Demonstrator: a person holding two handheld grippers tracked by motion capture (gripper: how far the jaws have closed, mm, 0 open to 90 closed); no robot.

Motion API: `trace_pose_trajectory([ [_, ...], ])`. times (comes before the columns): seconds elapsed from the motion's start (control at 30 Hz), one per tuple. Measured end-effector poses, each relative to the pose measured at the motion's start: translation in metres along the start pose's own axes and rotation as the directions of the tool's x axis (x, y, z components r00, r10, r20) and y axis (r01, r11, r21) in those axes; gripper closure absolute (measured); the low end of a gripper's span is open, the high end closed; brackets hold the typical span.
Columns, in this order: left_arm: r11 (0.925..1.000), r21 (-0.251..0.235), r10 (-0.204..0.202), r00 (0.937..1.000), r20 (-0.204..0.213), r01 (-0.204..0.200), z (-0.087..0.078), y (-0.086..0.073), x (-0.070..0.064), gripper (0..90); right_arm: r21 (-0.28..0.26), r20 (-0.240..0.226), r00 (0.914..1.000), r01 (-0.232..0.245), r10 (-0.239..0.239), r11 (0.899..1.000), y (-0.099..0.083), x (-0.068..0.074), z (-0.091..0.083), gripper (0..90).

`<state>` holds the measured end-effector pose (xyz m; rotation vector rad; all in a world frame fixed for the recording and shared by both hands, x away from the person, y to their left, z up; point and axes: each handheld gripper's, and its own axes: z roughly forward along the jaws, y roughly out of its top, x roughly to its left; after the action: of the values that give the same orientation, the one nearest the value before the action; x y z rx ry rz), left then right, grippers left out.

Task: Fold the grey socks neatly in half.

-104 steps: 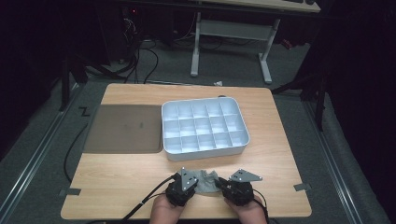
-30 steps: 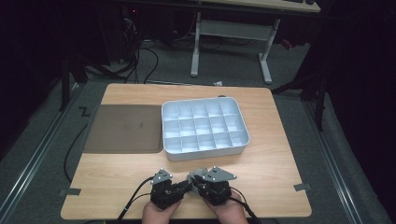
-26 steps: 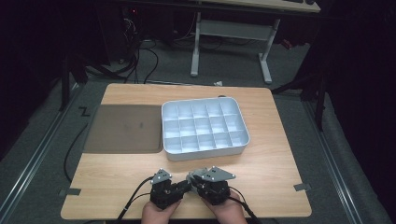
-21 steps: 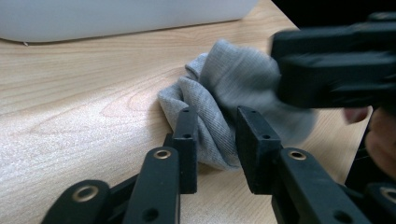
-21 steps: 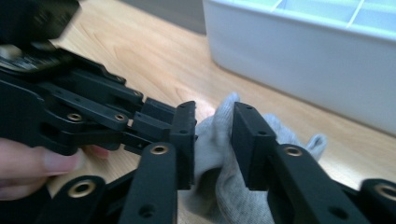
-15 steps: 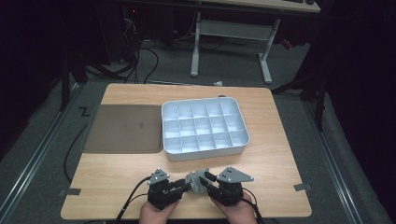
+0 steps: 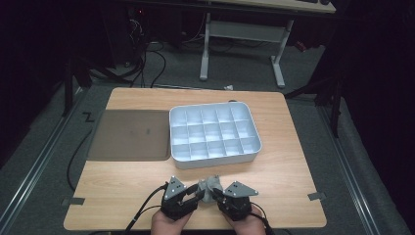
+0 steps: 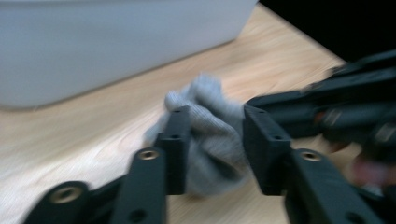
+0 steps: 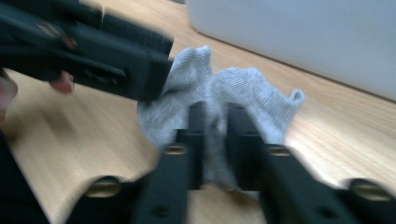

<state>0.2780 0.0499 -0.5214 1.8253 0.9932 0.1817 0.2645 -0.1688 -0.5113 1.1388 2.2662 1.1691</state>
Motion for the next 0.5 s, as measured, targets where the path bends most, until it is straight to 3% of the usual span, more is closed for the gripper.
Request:
trace_pose_trajectory([
  [0.17, 0.9996, 0.029, -0.002, 0.9999, -0.011, 0.003, 0.001, -0.005, 0.004, 81.0, -0.03, -0.021, 0.9997, -0.01, 0.01, 0.999, 0.005, -0.001, -0.004, 88.6],
  [0.33, 0.9987, 0.052, -0.002, 1.0, -0.009, 0.002, 0.006, -0.006, 0.003, 82.4, -0.057, -0.051, 0.9986, -0.015, 0.012, 0.998, 0.016, 0.004, -0.005, 88.6],
  [0.4, 0.9984, 0.056, -0.001, 1.0, -0.009, 0.002, 0.008, -0.006, 0.003, 82.7, -0.066, -0.095, 0.9953, -0.026, 0.019, 0.997, 0.022, 0.007, -0.002, 88.6],
  [0.5, 0.9981, 0.061, -0.001, 1.0, -0.006, 0.001, 0.009, -0.006, 0.003, 82.7, -0.07, -0.117, 0.9929, -0.031, 0.022, 0.997, 0.025, 0.01, 0.0, 88.6],
])
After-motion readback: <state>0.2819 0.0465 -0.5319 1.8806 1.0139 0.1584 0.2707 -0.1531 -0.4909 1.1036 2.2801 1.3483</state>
